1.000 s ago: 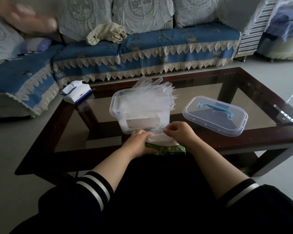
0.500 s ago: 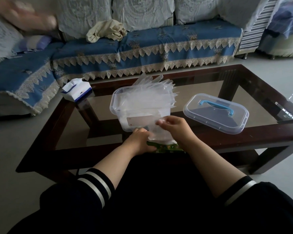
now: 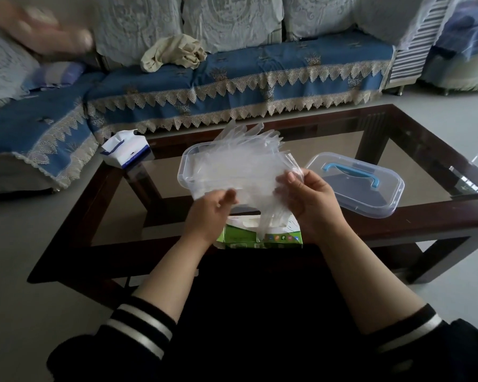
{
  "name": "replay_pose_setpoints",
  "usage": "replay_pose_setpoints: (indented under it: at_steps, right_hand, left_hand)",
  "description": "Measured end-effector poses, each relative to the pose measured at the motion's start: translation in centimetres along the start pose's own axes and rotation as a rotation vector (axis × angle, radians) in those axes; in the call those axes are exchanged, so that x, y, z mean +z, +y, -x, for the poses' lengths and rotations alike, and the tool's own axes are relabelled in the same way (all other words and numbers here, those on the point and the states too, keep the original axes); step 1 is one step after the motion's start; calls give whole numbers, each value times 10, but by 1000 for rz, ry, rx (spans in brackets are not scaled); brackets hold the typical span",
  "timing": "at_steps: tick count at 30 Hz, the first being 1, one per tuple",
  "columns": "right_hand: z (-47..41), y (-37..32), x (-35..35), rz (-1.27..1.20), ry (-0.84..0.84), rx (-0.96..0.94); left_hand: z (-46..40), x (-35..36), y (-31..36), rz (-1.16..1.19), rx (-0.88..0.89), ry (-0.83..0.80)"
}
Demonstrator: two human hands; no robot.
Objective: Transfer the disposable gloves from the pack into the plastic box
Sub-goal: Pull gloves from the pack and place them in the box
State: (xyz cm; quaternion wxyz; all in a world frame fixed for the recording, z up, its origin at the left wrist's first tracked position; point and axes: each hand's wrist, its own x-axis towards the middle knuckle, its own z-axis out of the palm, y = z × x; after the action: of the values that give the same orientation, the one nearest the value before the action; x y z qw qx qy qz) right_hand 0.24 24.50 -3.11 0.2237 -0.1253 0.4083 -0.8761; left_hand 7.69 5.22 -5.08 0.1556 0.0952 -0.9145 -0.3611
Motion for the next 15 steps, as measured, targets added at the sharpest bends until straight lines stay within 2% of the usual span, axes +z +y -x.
replay_pose_setpoints:
  at_steps: [1, 2, 4, 6, 8, 11, 13, 15]
  right_hand:
    - [0, 0, -1, -13, 1, -2]
    - [0, 0, -1, -26, 0, -3]
    - [1, 1, 2, -35, -1, -9]
    - [3, 2, 6, -37, -11, -24]
    - [8, 1, 8, -45, -23, -41]
    - [11, -4, 7, -15, -10, -95]
    - [10, -11, 6, 85, -18, -117]
    - [8, -18, 8, 189, -54, -80]
  left_hand:
    - [1, -3, 5, 130, 0, 58]
    - [3, -3, 13, 237, -8, 49]
    - [5, 2, 31, 364, -38, -66]
    - [8, 11, 47, 378, -54, -111]
    - [9, 17, 59, 367, -75, -38]
    - [9, 11, 66, 517, -47, 72]
    - [7, 1, 72, 616, -10, 67]
    - [6, -12, 79, 591, 18, 13]
